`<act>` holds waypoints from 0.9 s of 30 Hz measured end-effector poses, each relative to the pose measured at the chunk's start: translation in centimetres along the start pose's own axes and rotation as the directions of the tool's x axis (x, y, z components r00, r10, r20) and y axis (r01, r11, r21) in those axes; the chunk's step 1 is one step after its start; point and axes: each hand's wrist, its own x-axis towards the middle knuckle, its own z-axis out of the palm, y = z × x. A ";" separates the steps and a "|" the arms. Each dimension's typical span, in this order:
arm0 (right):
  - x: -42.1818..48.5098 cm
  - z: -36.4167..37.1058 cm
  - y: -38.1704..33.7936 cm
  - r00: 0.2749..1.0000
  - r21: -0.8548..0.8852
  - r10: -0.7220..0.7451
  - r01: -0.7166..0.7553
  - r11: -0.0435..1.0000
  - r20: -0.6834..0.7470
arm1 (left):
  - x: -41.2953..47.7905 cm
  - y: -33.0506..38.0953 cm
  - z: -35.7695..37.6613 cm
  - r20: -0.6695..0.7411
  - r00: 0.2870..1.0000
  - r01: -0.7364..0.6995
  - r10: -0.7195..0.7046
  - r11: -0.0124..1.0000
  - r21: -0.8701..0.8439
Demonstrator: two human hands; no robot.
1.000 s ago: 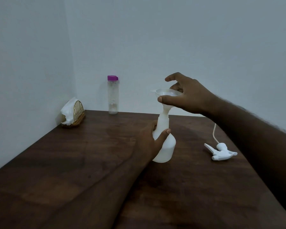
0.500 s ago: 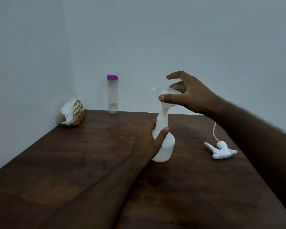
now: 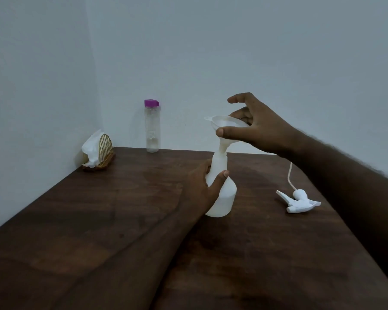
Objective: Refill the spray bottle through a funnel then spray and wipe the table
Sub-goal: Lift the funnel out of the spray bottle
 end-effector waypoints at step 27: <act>-0.2 0.1 -0.6 0.997 -0.041 -0.010 0.007 0.999 -0.078 | -0.1 0.1 -0.4 -0.014 1.000 0.015 -0.014 1.000 0.018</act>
